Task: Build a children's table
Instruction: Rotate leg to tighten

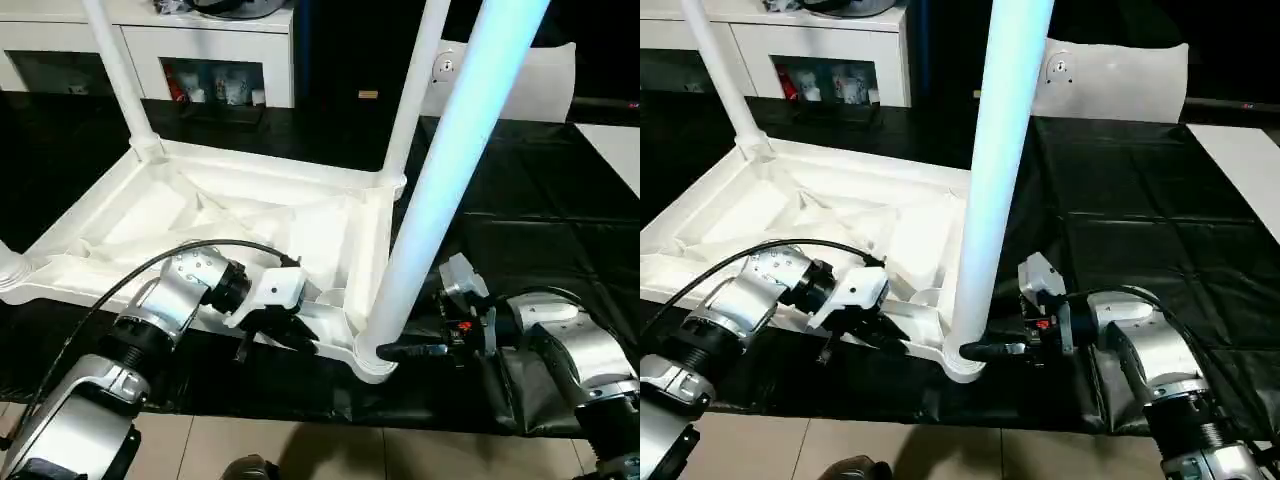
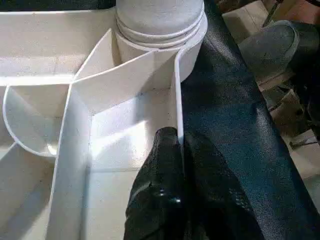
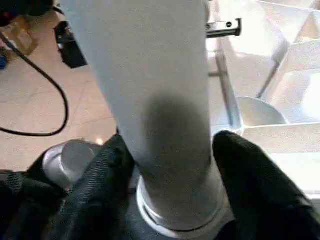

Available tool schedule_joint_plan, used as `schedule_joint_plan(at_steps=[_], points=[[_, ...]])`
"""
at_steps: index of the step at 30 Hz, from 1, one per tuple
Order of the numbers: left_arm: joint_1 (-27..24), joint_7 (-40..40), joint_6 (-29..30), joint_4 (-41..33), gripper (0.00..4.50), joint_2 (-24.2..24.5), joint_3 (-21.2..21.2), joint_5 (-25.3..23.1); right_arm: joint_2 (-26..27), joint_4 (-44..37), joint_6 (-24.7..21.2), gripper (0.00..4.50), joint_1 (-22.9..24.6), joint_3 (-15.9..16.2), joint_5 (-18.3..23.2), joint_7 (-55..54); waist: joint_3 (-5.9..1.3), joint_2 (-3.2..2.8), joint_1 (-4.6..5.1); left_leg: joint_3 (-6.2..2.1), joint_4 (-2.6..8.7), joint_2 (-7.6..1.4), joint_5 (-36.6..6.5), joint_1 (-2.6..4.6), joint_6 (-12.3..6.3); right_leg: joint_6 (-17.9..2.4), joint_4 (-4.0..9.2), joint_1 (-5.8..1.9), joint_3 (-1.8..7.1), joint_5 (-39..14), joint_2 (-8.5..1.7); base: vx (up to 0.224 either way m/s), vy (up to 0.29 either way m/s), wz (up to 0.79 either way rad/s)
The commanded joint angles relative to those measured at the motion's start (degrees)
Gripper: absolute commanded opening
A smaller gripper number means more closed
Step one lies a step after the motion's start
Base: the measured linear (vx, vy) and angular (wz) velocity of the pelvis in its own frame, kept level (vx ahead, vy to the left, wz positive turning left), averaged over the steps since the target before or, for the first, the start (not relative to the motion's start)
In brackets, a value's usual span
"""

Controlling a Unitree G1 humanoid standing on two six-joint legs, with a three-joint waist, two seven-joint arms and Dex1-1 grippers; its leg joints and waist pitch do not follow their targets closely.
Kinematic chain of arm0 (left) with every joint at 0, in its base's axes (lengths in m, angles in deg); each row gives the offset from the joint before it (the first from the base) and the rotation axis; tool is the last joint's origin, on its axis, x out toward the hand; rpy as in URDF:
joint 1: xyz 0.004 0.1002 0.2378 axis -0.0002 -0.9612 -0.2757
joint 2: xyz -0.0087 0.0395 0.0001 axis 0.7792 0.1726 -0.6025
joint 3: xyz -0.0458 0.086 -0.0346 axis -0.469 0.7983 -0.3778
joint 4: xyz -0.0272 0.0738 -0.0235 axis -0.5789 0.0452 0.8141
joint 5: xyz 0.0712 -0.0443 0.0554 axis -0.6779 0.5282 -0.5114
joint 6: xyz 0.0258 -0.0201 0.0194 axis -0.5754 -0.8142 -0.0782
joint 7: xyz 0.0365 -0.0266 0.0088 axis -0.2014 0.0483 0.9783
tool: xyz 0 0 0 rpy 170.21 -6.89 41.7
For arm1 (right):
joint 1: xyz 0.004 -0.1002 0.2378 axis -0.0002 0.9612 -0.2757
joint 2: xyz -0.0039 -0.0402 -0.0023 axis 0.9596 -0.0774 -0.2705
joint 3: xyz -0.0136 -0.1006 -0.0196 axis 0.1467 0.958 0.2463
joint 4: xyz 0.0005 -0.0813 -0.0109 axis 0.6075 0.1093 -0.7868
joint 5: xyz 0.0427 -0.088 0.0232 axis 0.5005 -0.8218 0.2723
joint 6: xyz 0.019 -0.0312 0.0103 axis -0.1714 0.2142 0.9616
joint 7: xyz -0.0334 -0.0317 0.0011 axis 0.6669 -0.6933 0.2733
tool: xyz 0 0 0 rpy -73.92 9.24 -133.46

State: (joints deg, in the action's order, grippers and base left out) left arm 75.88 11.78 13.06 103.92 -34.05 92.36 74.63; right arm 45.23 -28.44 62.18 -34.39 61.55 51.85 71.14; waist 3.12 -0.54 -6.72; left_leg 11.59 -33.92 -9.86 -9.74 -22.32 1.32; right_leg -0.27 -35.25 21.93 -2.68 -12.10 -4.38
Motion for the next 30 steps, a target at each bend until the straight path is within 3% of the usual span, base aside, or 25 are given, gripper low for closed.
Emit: schedule_joint_plan(at_steps=[1,8,12,15,16,19,20,23,27,30], points=[[1.6,3.2,-2.1,-0.4,0.0,-0.9,1.8,0.1,-0.9,-0.2,-0.8,2.2,-0.7,0.7,1.3,1.3,-3.95,0.58,0.27,-1.55,3.73,-4.14,-10.2,1.85,-3.15,-15.0,3.73,-1.79,2.37,-6.3,-4.69,0.0,0.0,0.0],[1.5,2.3,-2.2,0.1,0.0,-0.8,1.3,0.2,-0.5,-1.4,-2.4,1.99,-0.1,1.1,1.8,1.1,-3.89,0.52,0.24,-1.58,3.81,-4.14,-11.0,1.9,-2.65,-15.0,3.83,-1.77,2.36,-7.4,-4.69,0.0,0.0,0.0],[2.1,-3.3,2.4,0.9,0.0,-2.5,-1.2,0.9,1.5,-4.5,-5.3,1.98,1.5,0.2,3.5,-2.4,-3.78,0.41,0.28,-1.55,3.86,-4.09,-11.7,1.88,-2.21,-14.8,3.92,-1.72,2.43,-8.6,-4.71,0.0,0.0,0.0],[2.8,-7.6,4.5,1.7,0.0,-3.5,-2.2,0.0,2.8,-5.8,-6.1,1.98,2.1,0.5,2.3,-6.5,-3.51,0.6,0.31,-1.69,4.08,-4.09,-13.8,2.01,-1.19,-13.8,4.44,-1.57,2.48,-13.3,-4.89,0.0,0.0,0.0],[3.3,-13.3,7.4,2.7,0.0,-5.5,-3.7,-0.3,6.7,-5.4,-7.0,1.98,1.8,0.3,-0.6,-15.0,-3.36,0.21,0.5,-1.81,4.24,-4.06,-14.7,2.14,-0.21,-13.2,4.62,-1.32,2.59,-15.4,-4.91,0.0,0.0,0.0],[3.6,-18.2,10.7,3.0,0.0,-7.7,-4.9,-0.3,11.7,-4.0,-8.6,1.97,0.9,-0.5,-3.3,-25.0,-3.21,0.65,1.59,-2.23,4.38,-3.68,-17.3,2.28,2.02,-10.9,5.28,-1.08,2.61,-22.4,-5.14,0.0,0.0,0.0],[3.7,-19.3,11.8,2.8,0.0,-8.3,-5.1,-0.3,13.3,-3.5,-9.1,1.96,0.4,-0.9,-4.0,-27.8,-3.2,0.69,2.25,-2.45,4.52,-3.6,-17.3,1.9,2.28,-10.5,5.28,-1.33,2.52,-23.0,-5.12,0.0,0.0,0.0],[4.2,-26.4,15.7,3.3,0.0,-11.5,-5.8,-1.4,18.7,-1.6,-12.2,1.95,-1.2,-1.5,-6.9,-38.1,-3.36,0.5,3.65,-2.54,4.74,-3.55,-17.6,1.93,2.63,-11.0,5.07,-1.23,2.38,-20.1,-4.67,0.0,0.0,0.0],[4.3,-38.3,21.8,2.1,0.0,-17.0,-8.3,-2.5,24.1,1.7,-15.9,1.94,-3.9,-2.4,-10.3,-50.1,-3.38,-0.02,4.27,-2.16,4.47,-3.37,-16.9,2.0,1.89,-12.1,5.13,-1.05,2.68,-16.8,-4.53,0.0,0.0,0.0],[3.7,-41.5,23.2,1.2,0.0,-19.1,-9.6,-2.2,25.7,3.0,-16.0,1.94,-4.6,-2.8,-11.6,-52.7,-3.43,0.09,4.4,-2.21,4.38,-3.24,-16.2,1.89,1.25,-11.4,5.42,-1.29,2.64,-17.0,-4.52,0.0,0.0,0.0]])
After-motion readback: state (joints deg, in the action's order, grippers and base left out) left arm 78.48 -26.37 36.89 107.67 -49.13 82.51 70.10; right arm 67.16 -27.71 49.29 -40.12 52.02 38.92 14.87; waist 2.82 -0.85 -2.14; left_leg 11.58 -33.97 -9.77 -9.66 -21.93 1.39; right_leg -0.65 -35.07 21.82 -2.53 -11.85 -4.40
